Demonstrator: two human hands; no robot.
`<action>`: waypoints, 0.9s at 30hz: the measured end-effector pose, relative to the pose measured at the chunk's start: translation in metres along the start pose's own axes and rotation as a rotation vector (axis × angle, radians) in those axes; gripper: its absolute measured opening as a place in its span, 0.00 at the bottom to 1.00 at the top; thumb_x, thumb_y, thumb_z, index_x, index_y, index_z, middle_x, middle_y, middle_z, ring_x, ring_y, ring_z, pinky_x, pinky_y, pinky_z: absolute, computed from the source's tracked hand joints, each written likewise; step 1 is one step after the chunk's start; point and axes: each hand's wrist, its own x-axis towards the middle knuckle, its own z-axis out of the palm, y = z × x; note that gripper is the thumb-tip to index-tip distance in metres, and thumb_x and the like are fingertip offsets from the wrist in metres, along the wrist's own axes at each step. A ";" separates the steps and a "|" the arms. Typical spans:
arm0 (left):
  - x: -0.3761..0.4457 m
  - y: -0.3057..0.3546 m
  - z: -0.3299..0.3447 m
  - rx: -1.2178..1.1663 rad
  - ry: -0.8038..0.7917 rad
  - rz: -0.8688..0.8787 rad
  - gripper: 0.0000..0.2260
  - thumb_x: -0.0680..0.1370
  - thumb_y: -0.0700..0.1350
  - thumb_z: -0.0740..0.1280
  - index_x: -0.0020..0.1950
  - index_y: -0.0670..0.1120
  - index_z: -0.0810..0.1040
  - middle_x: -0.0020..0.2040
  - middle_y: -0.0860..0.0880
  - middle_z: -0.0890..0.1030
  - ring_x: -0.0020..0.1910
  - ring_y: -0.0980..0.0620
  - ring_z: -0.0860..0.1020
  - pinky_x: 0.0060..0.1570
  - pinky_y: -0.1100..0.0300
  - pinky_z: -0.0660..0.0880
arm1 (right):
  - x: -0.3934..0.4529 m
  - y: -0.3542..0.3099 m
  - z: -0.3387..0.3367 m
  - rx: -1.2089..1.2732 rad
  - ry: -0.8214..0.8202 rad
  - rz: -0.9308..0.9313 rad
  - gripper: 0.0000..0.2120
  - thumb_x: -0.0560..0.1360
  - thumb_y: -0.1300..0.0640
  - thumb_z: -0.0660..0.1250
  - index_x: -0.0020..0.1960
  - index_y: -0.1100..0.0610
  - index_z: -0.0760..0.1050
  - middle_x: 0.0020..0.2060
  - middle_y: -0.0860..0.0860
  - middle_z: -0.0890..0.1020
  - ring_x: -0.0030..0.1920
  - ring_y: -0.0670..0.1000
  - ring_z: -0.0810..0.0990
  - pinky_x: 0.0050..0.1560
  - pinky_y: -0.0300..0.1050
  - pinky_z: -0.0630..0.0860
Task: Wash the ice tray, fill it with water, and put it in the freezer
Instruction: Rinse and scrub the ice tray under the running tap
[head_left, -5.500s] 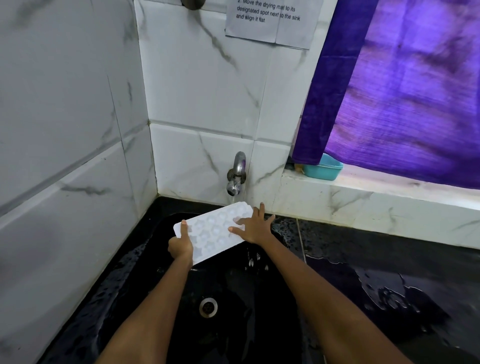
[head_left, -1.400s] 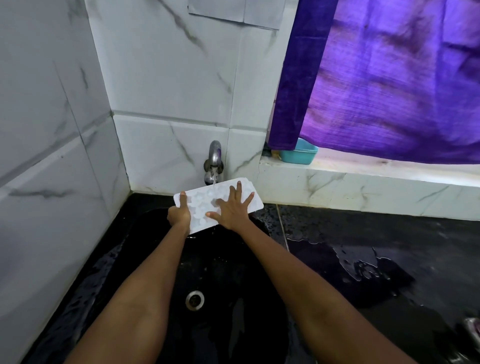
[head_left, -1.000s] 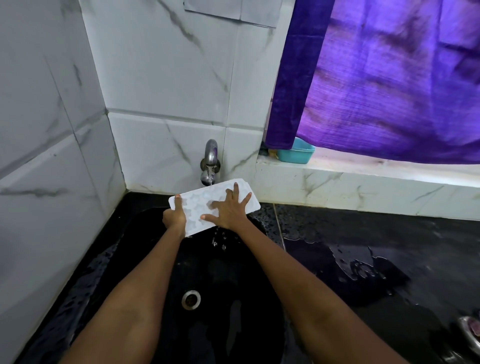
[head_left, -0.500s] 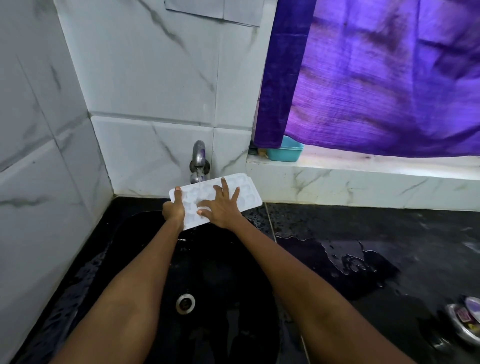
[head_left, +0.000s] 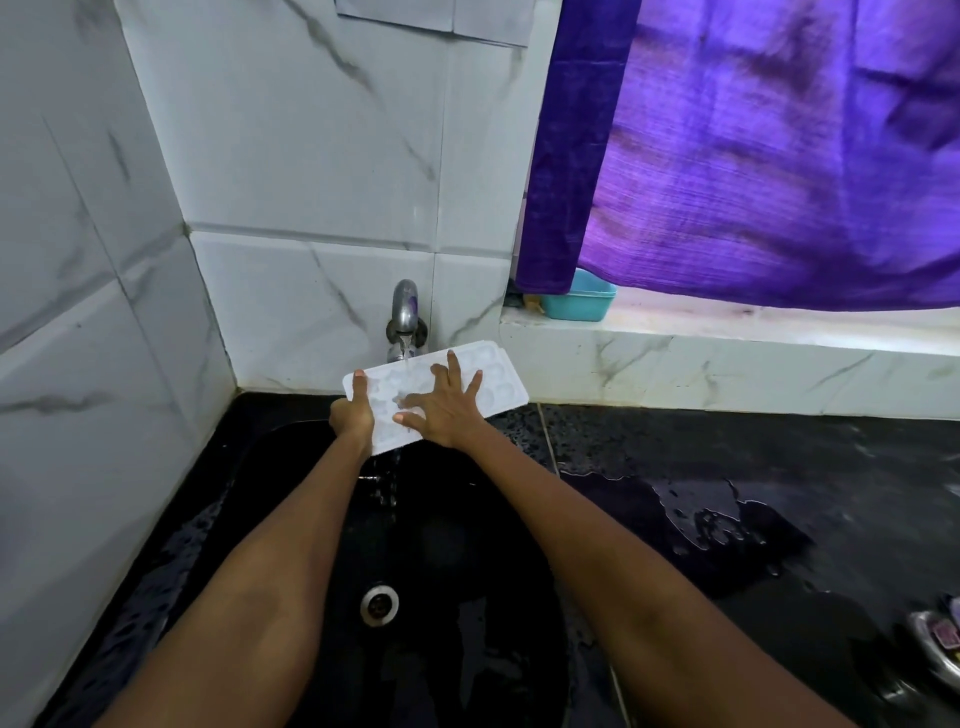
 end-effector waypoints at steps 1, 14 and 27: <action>0.000 -0.002 0.001 0.009 -0.006 0.004 0.30 0.77 0.61 0.60 0.63 0.36 0.74 0.61 0.39 0.78 0.59 0.40 0.78 0.55 0.54 0.74 | 0.001 0.001 0.000 -0.043 0.025 0.002 0.23 0.77 0.37 0.54 0.66 0.46 0.72 0.75 0.60 0.53 0.76 0.61 0.37 0.69 0.74 0.39; -0.004 0.001 0.023 -0.153 -0.144 -0.114 0.30 0.78 0.63 0.56 0.64 0.39 0.72 0.60 0.40 0.78 0.55 0.41 0.79 0.49 0.53 0.75 | 0.000 -0.003 0.005 -0.094 0.169 0.090 0.29 0.75 0.38 0.58 0.69 0.54 0.65 0.74 0.62 0.56 0.76 0.62 0.43 0.70 0.71 0.47; 0.001 -0.019 0.020 -0.161 -0.128 -0.119 0.31 0.77 0.63 0.57 0.62 0.36 0.73 0.52 0.40 0.78 0.43 0.43 0.78 0.46 0.50 0.77 | 0.003 -0.005 0.014 -0.178 -0.035 -0.065 0.20 0.77 0.42 0.59 0.68 0.43 0.69 0.75 0.61 0.51 0.76 0.62 0.38 0.69 0.74 0.40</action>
